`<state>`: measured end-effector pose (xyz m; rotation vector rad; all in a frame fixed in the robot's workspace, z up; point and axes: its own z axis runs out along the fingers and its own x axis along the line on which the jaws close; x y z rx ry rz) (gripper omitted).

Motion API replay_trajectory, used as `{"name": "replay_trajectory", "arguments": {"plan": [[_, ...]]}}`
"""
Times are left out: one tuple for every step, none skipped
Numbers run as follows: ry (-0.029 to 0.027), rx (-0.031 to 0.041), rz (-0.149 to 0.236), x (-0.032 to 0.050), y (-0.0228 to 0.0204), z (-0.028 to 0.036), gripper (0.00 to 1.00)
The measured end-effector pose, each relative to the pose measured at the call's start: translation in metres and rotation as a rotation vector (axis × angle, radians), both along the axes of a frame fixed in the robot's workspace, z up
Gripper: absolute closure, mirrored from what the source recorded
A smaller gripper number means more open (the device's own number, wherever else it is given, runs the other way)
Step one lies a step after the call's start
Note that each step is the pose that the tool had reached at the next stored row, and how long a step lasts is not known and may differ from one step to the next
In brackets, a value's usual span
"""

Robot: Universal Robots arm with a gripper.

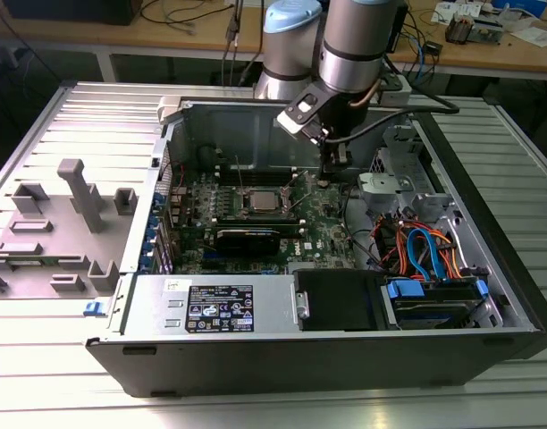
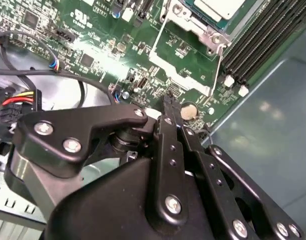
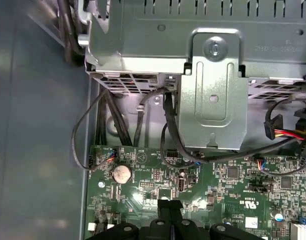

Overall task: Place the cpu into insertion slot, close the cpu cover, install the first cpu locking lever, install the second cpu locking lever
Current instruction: 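Close the cpu cover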

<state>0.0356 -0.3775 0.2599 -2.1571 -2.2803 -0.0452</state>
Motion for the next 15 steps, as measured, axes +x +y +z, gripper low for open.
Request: {"name": "replay_trajectory", "arguments": {"plan": [[0.0005,-0.0001,0.001,0.0000,0.0000,-0.0020,0.89],[0.0008,-0.0001,0.001,0.0000,0.0000,-0.0049,0.89],[0.0009,0.0000,0.002,0.0001,0.0000,-0.0071,0.89],[0.0013,0.0004,0.003,0.0000,0.0000,-0.0080,0.89],[0.0020,0.0008,0.004,-0.0016,0.0000,-0.0086,0.89],[0.0021,0.0007,0.004,-0.0047,0.0000,-0.0090,0.89],[0.0021,0.0009,0.004,-0.0068,0.0000,-0.0092,0.89],[0.0022,0.0007,0.005,-0.0092,0.0000,-0.0092,0.89],[0.0023,0.0011,0.005,-0.0123,-0.0001,-0.0092,0.89],[0.0022,0.0011,0.005,-0.0132,0.0000,-0.0092,0.89],[0.0022,0.0011,0.005,-0.0134,0.0000,-0.0092,0.89],[0.0022,0.0011,0.005,-0.0136,0.0000,-0.0092,0.89],[0.0022,0.0011,0.005,-0.0138,0.0000,-0.0092,0.89],[0.0022,0.0011,0.005,-0.0142,0.0000,-0.0092,0.89],[0.0022,0.0011,0.005,-0.0147,0.0000,-0.0092,0.89]]}}
